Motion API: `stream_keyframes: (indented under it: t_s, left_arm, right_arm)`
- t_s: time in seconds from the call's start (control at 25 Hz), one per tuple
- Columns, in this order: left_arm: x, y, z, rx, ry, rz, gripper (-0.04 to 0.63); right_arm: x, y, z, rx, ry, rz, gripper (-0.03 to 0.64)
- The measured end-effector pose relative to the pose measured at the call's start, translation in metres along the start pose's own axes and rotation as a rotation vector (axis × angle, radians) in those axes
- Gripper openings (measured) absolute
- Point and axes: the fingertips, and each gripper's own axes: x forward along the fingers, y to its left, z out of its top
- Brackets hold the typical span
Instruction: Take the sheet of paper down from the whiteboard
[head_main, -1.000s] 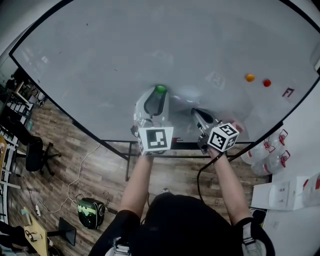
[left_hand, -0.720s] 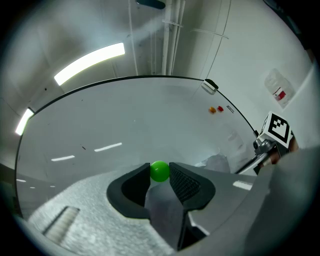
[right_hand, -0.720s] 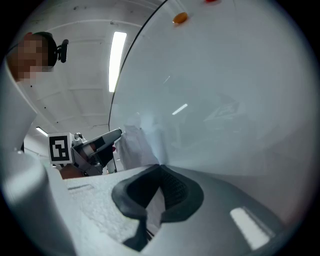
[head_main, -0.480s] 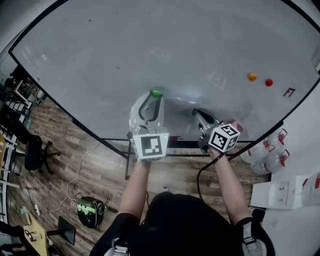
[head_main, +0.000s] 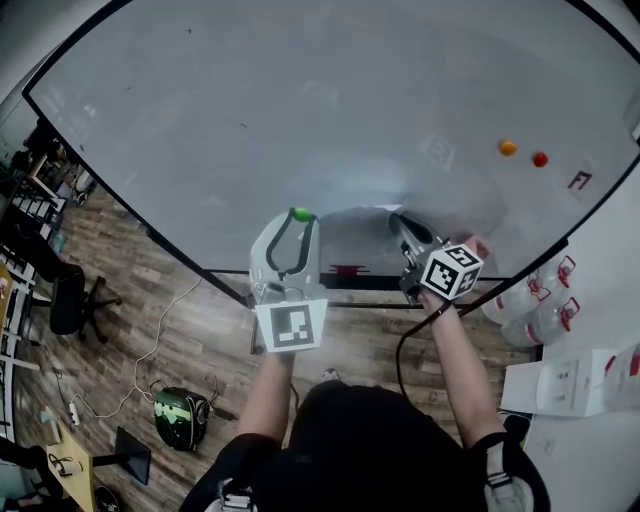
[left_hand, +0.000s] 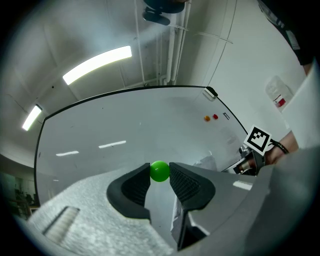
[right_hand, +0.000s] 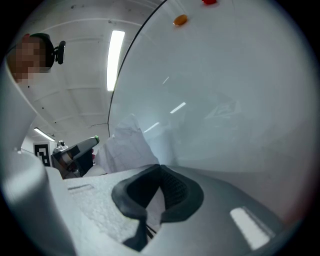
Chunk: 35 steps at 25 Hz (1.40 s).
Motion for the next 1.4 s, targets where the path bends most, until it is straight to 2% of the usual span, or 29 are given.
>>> stream_keyframes:
  t_s: [0.44, 1.4]
  left_arm:
    - [-0.041, -0.009, -0.022, -0.041, 0.076, 0.012, 0.132]
    - [-0.116, -0.067, -0.034, -0.108, 0.205, 0.055, 0.132]
  right_arm:
    - [-0.019, 0.010, -0.009, 0.000, 0.017, 0.003, 0.003]
    - [-0.133, 0.025, -0.044, 0.115, 0.029, 0.015, 0.003]
